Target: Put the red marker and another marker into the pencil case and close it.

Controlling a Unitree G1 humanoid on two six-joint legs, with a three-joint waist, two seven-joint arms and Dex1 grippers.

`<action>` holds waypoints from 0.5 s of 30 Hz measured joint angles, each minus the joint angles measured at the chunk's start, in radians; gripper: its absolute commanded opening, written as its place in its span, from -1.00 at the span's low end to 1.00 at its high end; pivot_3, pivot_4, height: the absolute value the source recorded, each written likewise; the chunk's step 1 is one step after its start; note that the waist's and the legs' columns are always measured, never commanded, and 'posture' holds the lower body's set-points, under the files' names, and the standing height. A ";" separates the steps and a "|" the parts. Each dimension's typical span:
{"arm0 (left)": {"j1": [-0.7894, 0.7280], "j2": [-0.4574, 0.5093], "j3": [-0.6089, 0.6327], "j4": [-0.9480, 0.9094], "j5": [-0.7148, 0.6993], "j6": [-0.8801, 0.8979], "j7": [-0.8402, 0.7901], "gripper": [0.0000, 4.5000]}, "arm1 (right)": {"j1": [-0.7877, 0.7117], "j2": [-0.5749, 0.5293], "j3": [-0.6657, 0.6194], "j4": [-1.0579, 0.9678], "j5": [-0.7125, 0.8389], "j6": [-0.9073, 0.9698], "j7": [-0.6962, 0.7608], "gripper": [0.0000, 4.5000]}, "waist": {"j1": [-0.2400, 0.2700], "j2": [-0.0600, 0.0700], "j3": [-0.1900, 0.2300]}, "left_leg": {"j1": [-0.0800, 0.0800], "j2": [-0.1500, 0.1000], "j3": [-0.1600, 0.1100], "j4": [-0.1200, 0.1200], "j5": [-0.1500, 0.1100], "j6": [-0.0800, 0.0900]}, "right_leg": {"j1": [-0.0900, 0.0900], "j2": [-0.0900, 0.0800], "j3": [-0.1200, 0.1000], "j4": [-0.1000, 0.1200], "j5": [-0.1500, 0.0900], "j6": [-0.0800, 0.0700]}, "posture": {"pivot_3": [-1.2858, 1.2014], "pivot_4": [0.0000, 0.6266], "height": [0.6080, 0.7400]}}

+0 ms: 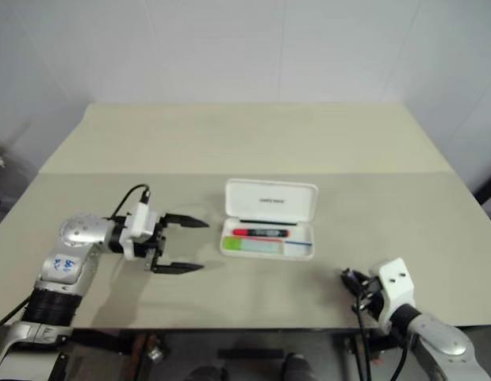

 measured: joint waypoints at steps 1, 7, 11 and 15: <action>0.000 0.000 0.000 0.000 0.000 -0.001 0.002 1.00 | -0.026 -0.022 0.005 0.020 -0.001 -0.020 0.033 -0.83 | 0.000 0.000 0.000 | 0.000 0.000 0.000 0.000 0.000 0.000 | 0.000 0.000 0.000 0.000 0.000 0.000 | 0.03 -0.52 1.00; 0.002 0.000 0.000 -0.001 0.000 -0.009 0.009 1.00 | -0.270 -0.152 0.047 0.241 -0.015 -0.144 0.229 -0.83 | -0.001 0.000 0.000 | 0.000 0.000 0.001 0.000 0.000 0.000 | 0.001 0.000 0.000 -0.001 0.002 -0.001 | 0.03 -0.52 1.00; 0.008 0.002 0.003 -0.004 0.000 -0.010 0.019 1.00 | -0.459 -0.183 0.131 0.396 -0.028 -0.223 0.382 -0.83 | -0.002 0.000 0.000 | 0.000 0.001 0.000 -0.001 0.000 0.000 | 0.000 0.001 -0.001 -0.001 0.001 -0.001 | 0.03 -0.52 1.00; 0.015 0.004 0.003 -0.010 0.000 -0.010 0.030 1.00 | -0.571 -0.181 0.249 0.486 -0.055 -0.280 0.517 -0.83 | -0.001 0.000 0.000 | -0.002 0.001 0.001 -0.001 0.000 -0.001 | -0.001 0.001 -0.001 -0.002 0.001 -0.001 | 0.03 -0.52 1.00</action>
